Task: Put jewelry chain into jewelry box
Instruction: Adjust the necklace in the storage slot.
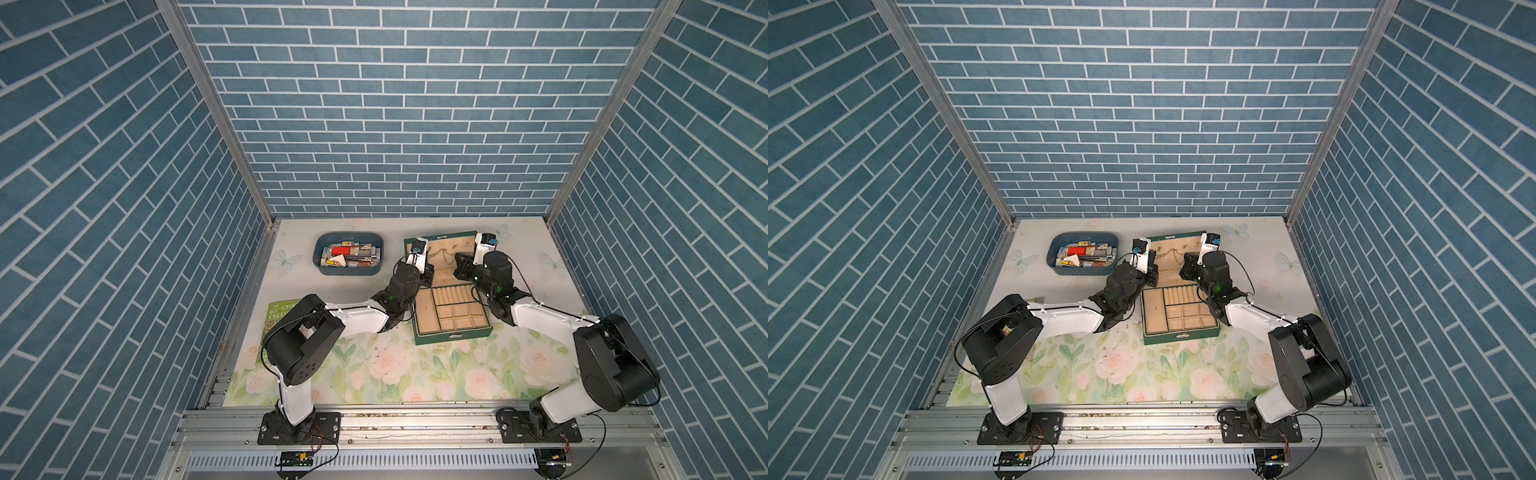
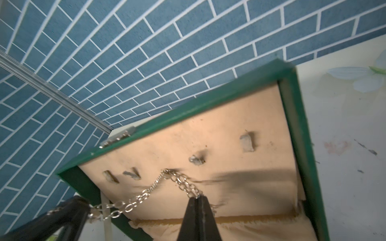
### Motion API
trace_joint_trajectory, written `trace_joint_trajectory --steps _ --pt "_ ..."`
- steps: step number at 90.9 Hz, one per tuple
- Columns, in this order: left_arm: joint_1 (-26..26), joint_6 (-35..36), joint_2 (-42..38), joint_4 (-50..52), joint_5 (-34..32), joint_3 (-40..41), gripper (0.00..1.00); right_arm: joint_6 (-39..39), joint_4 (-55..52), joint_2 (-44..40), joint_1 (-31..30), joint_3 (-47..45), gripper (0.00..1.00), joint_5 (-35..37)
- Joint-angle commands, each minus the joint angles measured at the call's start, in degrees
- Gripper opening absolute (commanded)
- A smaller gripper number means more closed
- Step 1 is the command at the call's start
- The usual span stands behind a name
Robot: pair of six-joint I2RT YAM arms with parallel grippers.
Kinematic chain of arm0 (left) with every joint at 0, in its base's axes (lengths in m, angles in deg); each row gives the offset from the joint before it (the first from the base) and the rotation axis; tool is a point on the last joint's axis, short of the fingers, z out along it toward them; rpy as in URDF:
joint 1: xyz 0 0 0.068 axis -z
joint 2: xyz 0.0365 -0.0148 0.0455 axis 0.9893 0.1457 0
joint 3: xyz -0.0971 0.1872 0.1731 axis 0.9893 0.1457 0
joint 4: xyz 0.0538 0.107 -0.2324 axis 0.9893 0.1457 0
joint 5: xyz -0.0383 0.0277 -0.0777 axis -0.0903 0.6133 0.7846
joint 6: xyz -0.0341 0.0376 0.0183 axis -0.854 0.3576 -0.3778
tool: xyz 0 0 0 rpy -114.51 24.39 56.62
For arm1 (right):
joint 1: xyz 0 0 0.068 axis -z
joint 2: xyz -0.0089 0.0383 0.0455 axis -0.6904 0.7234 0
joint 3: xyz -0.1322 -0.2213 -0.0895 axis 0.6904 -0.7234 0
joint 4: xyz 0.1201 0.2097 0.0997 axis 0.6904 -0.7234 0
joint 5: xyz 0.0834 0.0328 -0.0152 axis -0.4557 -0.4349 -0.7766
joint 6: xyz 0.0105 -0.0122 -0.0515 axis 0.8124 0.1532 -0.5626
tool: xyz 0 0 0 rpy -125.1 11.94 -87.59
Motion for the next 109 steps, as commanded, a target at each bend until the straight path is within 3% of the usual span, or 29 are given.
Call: trace_joint_trajectory --steps 1,36,49,67,94,100,109 --pt "0.26 -0.05 -1.10 0.88 -0.34 0.09 0.00 1.05 0.68 1.20 0.26 -0.39 0.00 0.58" --pt "0.60 -0.18 -1.30 1.59 -0.15 -0.61 0.00 1.22 -1.23 3.79 0.33 1.35 0.00 -0.09" --pt "0.76 -0.08 -1.34 1.97 -0.33 -0.96 0.00 1.17 -2.06 3.43 0.33 1.28 0.20 -0.19" --pt "0.97 0.09 -1.31 2.50 -0.36 -1.48 0.00 0.90 -3.45 1.03 0.42 0.66 0.34 0.13" --pt "1.79 -0.04 -2.18 4.69 -0.33 -2.26 0.00 -0.72 -4.80 -4.78 0.68 -2.04 0.40 1.19" --pt "1.96 -0.21 -2.23 5.14 -0.29 -2.50 0.09 -0.94 -5.02 -5.76 0.78 -2.74 0.40 1.58" --pt "2.41 -0.21 -1.90 6.60 -0.14 -3.47 0.11 -0.95 -5.40 -7.01 0.82 -3.65 0.40 2.08"
